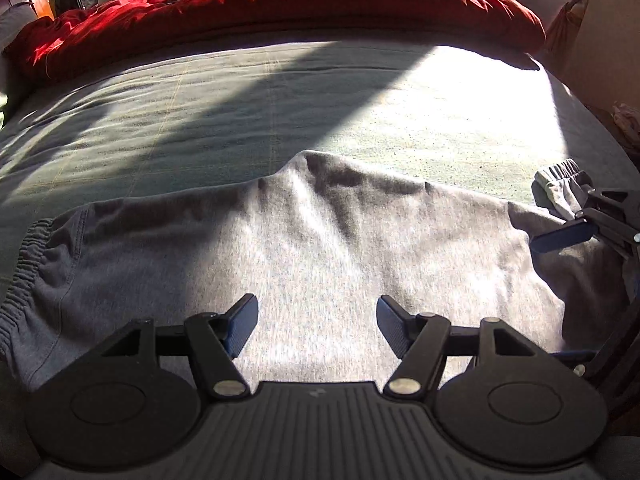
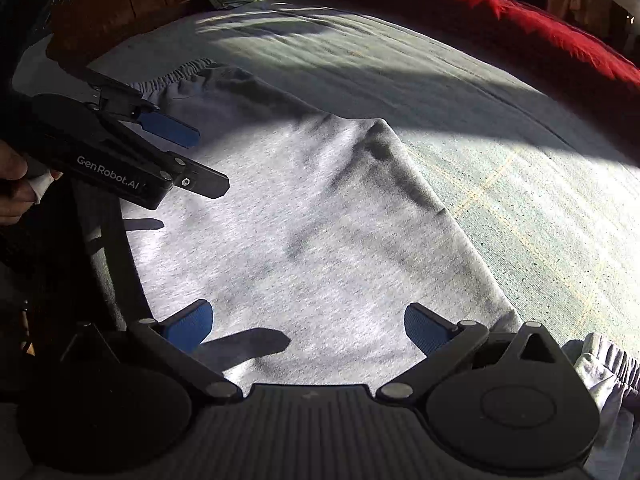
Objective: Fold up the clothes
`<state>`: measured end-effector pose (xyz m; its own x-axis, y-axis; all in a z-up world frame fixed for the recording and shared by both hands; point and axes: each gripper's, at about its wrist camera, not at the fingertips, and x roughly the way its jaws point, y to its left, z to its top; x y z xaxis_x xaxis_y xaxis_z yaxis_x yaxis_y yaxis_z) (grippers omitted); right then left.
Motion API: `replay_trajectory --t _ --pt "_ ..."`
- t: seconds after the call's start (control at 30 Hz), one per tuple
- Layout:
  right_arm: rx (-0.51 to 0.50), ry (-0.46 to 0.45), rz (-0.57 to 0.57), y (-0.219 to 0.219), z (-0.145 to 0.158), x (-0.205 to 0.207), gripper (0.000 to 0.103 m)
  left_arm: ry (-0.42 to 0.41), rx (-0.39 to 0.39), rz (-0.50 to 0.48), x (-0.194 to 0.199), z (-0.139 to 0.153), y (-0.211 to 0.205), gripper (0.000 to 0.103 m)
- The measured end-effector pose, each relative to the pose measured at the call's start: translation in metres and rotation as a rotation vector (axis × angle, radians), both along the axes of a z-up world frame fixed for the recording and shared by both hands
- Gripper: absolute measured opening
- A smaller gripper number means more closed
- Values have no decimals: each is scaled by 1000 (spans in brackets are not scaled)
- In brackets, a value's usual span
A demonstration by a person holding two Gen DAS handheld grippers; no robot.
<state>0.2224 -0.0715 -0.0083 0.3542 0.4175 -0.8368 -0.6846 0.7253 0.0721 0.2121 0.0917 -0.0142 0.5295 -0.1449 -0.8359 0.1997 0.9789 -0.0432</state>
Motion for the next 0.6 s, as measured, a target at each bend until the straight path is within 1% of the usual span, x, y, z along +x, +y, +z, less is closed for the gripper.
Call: replay_trajectory --t 0.13,0.23,0.27,0.33,0.4,0.43,0.47,0.6 --pt "18 -32 -129 -63 11 -8 103 9 -113 -106 18 8 -57 66" --pt "26 -72 -215 -105 18 -20 103 36 -204 -168 33 10 -97 61" --pt "27 -90 -239 -118 20 -25 103 58 -246 -190 40 9 -114 59" --pt "26 -125 -282 -143 21 -35 103 92 -303 -222 52 7 -139 54" --pt "16 -159 -322 -168 21 -47 103 145 -358 -246 68 1 -166 53" --pt "10 -170 -343 -179 20 -52 103 170 -364 -250 75 -3 -178 51" --pt "3 -177 -365 -190 19 -56 103 188 -355 -260 83 -7 -189 46" --pt "-5 -174 -462 -226 12 -70 103 222 -290 -288 104 -19 -226 44"
